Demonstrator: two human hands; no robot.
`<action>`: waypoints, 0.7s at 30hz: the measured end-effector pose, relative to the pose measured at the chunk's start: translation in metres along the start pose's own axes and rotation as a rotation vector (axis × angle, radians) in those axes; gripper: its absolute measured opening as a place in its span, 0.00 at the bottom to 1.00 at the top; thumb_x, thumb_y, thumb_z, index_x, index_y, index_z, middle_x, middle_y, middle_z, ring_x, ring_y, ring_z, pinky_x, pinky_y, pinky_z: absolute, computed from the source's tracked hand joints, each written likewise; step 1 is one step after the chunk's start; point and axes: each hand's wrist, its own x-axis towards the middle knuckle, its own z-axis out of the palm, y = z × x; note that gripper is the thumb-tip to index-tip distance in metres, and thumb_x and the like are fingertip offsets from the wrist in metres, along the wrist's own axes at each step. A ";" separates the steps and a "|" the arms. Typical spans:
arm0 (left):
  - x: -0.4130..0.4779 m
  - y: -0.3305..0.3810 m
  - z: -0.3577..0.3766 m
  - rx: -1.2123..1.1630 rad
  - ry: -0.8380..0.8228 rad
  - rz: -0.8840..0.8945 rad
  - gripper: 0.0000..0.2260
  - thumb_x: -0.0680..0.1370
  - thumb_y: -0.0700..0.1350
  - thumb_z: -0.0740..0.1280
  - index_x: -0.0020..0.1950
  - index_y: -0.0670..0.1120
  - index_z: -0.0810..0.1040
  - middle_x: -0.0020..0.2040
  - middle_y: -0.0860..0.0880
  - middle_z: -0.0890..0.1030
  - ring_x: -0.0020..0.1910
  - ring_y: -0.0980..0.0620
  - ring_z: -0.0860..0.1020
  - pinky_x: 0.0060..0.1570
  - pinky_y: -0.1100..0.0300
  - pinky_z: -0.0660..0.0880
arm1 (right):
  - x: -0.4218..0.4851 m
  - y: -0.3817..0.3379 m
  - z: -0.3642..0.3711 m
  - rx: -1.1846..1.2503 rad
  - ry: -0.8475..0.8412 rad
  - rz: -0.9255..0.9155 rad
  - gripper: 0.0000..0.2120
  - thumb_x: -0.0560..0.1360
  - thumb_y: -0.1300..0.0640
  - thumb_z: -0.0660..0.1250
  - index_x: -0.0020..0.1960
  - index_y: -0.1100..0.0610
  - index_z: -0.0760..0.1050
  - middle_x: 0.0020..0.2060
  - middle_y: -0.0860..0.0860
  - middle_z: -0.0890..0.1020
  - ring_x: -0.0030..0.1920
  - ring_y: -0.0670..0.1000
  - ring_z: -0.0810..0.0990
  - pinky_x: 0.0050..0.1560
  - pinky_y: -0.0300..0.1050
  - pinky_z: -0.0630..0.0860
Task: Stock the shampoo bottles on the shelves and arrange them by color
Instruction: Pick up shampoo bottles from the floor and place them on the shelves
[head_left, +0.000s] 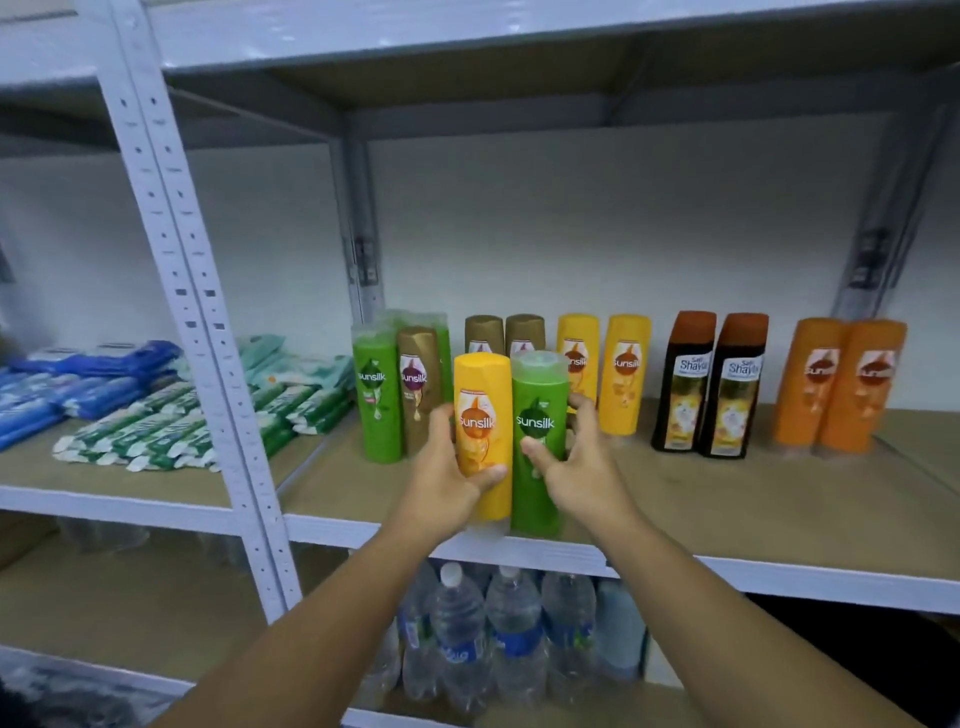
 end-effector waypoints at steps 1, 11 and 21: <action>0.004 -0.004 0.001 -0.004 0.015 0.002 0.32 0.71 0.43 0.79 0.66 0.59 0.64 0.59 0.59 0.80 0.58 0.59 0.80 0.62 0.47 0.78 | 0.005 0.003 0.002 -0.002 -0.005 -0.005 0.29 0.76 0.56 0.74 0.64 0.32 0.62 0.58 0.41 0.80 0.57 0.43 0.81 0.58 0.59 0.80; 0.055 -0.051 0.008 0.021 0.049 -0.018 0.36 0.70 0.49 0.79 0.69 0.66 0.61 0.61 0.62 0.78 0.60 0.56 0.79 0.61 0.46 0.77 | 0.020 0.064 0.006 -0.056 -0.155 0.054 0.37 0.75 0.63 0.74 0.74 0.39 0.60 0.64 0.35 0.77 0.66 0.40 0.76 0.70 0.54 0.73; 0.083 -0.082 0.029 0.167 0.068 -0.028 0.33 0.71 0.51 0.78 0.70 0.57 0.64 0.63 0.55 0.77 0.60 0.54 0.77 0.60 0.48 0.76 | 0.057 0.101 0.013 -0.211 -0.110 0.058 0.28 0.74 0.58 0.75 0.70 0.45 0.68 0.63 0.39 0.78 0.64 0.40 0.76 0.67 0.54 0.74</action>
